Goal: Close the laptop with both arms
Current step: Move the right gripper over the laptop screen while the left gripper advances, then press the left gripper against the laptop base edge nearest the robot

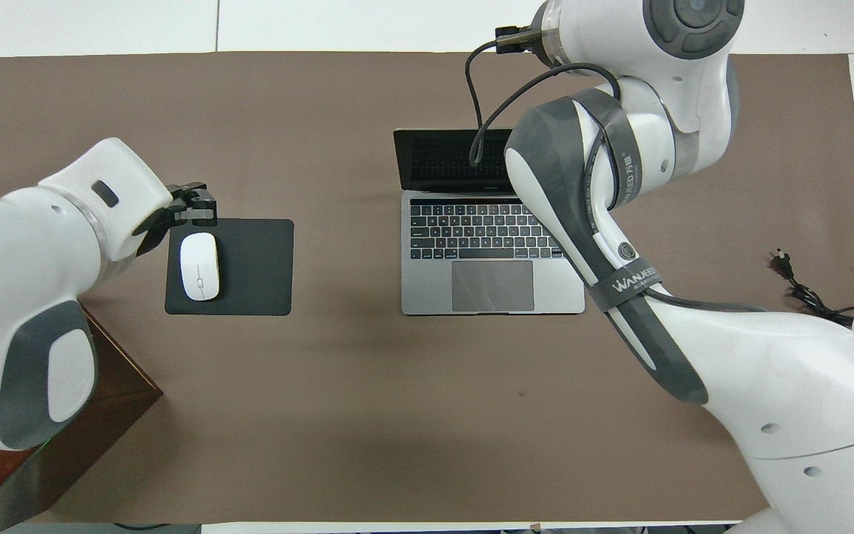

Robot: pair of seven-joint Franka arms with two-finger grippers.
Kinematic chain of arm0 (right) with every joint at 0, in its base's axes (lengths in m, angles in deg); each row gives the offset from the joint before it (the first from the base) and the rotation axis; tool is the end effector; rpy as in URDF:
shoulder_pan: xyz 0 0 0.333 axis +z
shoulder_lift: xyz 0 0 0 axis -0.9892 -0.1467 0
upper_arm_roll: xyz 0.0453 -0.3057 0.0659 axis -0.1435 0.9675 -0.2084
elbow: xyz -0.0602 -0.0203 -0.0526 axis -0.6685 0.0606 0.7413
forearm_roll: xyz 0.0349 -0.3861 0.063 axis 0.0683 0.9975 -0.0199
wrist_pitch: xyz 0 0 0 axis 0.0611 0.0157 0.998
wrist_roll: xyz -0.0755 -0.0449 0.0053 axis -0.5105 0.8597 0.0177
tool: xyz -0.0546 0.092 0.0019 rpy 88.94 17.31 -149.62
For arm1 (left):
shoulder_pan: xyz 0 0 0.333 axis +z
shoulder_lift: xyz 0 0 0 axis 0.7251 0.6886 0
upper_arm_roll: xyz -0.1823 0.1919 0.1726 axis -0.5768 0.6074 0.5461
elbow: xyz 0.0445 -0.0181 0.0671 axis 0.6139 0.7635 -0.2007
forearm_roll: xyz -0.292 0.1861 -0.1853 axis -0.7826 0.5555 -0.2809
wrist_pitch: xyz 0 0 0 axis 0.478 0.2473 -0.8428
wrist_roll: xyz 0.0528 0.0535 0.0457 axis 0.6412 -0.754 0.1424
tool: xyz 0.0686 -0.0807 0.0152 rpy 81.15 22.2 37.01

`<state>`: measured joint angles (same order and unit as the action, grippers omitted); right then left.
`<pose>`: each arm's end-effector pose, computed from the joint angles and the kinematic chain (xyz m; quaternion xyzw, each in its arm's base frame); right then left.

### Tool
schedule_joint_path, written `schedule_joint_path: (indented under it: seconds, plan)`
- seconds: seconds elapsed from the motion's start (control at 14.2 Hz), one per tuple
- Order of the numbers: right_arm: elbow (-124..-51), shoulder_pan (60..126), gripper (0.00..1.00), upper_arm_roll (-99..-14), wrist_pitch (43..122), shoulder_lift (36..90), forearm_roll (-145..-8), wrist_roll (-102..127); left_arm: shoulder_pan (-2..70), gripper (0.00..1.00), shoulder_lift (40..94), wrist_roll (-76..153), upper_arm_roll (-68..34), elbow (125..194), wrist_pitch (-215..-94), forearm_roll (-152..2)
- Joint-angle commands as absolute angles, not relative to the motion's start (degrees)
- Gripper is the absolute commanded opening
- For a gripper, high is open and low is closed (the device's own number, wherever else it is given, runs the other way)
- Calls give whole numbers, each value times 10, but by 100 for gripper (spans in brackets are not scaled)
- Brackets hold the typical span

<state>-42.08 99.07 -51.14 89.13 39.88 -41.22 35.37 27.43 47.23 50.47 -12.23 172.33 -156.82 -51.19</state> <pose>0.7379 0.2466 0.5143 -0.9703 -0.0479 -0.2331 0.0432 0.5189 -0.1619 0.5383 0.9631 -0.1067 0.2399 0.0600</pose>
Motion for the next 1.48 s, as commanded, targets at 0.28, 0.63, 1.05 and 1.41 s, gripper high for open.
schedule_joint_path:
  seconds: [0.28, 0.63, 1.05, 1.41]
  plan:
    - [-406, 978, 0, -517, 802, 397, -407, 363, 185, 0, 459, 500, -115, 1886, -1821, -535]
    - [-406, 971, 0, -520, 757, 403, -428, 355, 115, 0, 548, 489, -114, 1913, -1972, -535]
    - [-410, 962, 0, -521, 728, 406, -463, 345, 82, 0, 583, 497, -113, 1917, -2017, -534]
    - [-412, 962, 0, -521, 704, 405, -480, 345, 59, 0, 636, 498, -113, 1917, -2078, -534]
